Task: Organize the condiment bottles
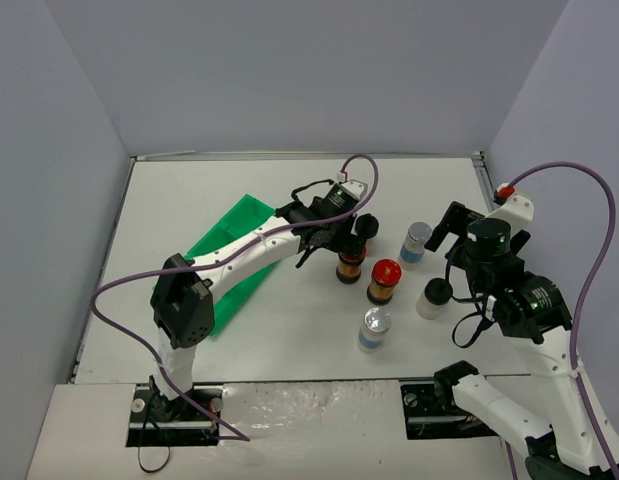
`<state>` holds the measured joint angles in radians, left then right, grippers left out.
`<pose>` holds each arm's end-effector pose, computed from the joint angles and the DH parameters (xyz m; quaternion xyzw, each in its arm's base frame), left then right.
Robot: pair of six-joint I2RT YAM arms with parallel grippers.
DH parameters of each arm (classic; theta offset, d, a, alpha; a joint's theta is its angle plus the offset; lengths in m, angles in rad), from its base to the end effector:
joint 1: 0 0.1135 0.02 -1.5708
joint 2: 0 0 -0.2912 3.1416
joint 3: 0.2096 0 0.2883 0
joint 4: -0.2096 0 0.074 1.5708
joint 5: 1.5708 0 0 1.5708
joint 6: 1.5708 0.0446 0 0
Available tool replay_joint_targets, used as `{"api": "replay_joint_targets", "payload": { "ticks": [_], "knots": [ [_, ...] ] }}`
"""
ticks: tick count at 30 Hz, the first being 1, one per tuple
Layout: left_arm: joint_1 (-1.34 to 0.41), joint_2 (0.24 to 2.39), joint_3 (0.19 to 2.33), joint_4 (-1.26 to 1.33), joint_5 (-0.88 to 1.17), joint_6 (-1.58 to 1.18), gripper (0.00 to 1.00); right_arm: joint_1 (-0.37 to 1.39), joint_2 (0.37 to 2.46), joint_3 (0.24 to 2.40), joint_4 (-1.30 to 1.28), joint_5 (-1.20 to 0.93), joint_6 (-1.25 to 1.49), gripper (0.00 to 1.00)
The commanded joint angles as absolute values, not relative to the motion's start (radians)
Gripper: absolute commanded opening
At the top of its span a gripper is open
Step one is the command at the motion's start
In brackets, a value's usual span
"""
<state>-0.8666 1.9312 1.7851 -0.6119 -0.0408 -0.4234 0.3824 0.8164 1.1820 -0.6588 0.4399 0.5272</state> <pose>0.3228 -0.3772 0.3228 0.1940 0.8977 -0.2226 0.3271 0.1666 0.0465 0.4495 0.1864 0.7720 0.0983 0.5997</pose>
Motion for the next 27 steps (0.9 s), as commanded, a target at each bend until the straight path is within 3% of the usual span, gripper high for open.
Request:
{"api": "replay_joint_targets", "payload": {
  "ticks": [1,12,17,24,27],
  "knots": [
    [-0.874,1.91,1.833,-0.509,0.055,-0.458,0.97,0.391,0.811,1.207,-0.638,0.483,0.539,1.0],
    [-0.885,1.99,1.838,-0.491,0.089,-0.474,0.91,0.391,0.796,1.224,-0.661,0.494,0.533,1.0],
    [-0.895,2.014,1.849,-0.497,0.074,-0.472,0.81,0.391,0.791,1.226,-0.668,0.499,0.531,1.0],
    [-0.907,2.02,1.852,-0.5,0.071,-0.459,0.46,0.391,0.788,1.212,-0.669,0.508,0.53,1.0],
    [-0.907,2.024,1.855,-0.51,0.072,-0.457,0.15,0.391,0.782,1.215,-0.669,0.509,0.529,1.0]
  ]
}}
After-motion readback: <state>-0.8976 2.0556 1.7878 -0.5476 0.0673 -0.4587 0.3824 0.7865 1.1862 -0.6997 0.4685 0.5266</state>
